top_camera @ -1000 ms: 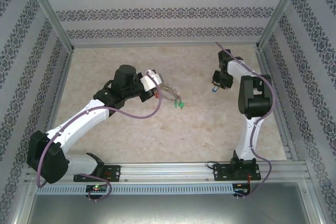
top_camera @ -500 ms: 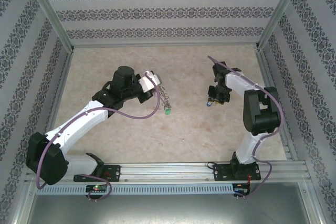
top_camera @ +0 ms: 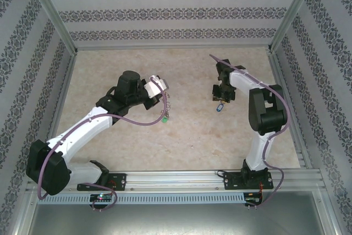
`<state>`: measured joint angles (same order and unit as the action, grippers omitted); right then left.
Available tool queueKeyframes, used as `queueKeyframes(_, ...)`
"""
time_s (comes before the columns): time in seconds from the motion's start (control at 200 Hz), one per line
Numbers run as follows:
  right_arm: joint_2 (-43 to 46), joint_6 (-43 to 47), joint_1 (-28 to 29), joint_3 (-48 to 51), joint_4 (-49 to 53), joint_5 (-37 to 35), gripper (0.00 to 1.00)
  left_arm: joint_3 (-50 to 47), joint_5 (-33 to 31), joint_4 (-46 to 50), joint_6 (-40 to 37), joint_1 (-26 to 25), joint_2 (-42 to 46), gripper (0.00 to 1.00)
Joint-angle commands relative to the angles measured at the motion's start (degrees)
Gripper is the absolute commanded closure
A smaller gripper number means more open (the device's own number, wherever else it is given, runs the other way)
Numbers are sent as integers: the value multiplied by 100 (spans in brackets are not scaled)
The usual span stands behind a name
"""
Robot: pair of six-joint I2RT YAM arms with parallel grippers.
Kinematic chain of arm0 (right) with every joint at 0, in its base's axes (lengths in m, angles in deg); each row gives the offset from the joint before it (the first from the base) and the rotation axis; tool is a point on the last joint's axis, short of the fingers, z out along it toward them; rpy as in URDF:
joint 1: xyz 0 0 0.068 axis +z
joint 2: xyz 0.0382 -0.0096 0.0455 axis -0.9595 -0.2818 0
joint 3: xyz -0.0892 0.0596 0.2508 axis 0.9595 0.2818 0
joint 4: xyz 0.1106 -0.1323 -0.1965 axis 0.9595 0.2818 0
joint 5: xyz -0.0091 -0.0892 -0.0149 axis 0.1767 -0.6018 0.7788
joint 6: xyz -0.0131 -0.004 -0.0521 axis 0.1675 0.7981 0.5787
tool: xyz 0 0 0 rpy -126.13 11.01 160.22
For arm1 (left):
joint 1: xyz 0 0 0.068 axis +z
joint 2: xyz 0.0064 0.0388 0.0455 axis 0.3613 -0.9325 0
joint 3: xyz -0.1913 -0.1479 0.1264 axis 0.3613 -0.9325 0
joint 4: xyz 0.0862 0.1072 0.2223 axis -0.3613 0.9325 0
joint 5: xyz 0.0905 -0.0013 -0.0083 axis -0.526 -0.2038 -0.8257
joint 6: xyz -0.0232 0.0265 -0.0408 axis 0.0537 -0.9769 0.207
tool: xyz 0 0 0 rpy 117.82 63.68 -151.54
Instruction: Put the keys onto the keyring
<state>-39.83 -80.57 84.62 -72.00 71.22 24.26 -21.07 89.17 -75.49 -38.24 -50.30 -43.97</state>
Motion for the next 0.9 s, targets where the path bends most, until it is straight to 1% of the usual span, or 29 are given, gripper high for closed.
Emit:
queueKeyframes(0.0,-66,-360,189,-161,267,-575,69,-30,19,-145,129,81,217,100)
queueKeyframes(0.16,-194,-454,308,-139,471,-1139,69,-30,1,-108,120,75,248,100)
queueKeyframes(0.315,-77,-384,328,-105,520,-1353,67,-22,-11,-34,93,91,280,100)
queueKeyframes(0.58,-265,-300,284,-101,268,-1100,69,-21,4,-93,156,87,297,100)
queueKeyframes(0.839,-429,-217,254,-261,350,-1218,71,39,23,-76,181,86,233,100)
queueKeyframes(0.894,-387,-219,254,-186,318,-1232,74,39,11,-70,183,88,226,100)
